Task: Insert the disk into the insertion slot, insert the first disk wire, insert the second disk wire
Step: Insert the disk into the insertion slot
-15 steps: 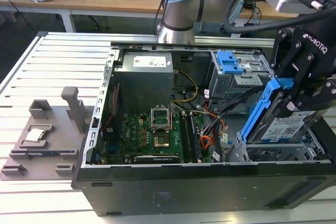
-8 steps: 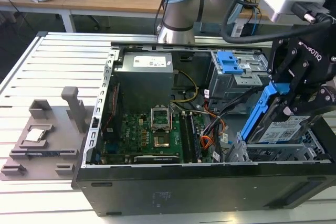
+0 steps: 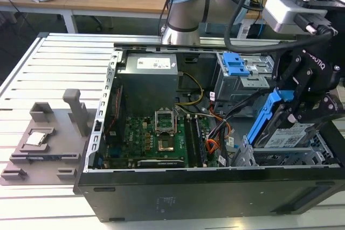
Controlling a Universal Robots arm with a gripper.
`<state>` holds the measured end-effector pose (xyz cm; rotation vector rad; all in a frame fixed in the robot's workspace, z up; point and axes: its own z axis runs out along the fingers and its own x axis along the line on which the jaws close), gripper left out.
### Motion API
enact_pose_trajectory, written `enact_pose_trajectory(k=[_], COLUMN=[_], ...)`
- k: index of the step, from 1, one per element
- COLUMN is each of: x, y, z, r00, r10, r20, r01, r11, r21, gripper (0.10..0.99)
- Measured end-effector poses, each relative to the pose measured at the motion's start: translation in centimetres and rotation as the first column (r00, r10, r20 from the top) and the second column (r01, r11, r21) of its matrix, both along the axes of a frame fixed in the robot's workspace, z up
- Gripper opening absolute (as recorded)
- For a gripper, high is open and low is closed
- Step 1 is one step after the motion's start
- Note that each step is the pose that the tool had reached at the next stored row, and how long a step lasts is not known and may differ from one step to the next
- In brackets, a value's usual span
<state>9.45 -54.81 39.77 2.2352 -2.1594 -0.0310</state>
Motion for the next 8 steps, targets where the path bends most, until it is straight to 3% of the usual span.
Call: enact_pose_trajectory(k=[8], x=[0.0], y=[0.0], z=[-0.93], r00=[1.0], r10=[0.0], r20=[0.0], r01=[0.0], r11=[1.0], r21=[0.0], gripper=[0.365])
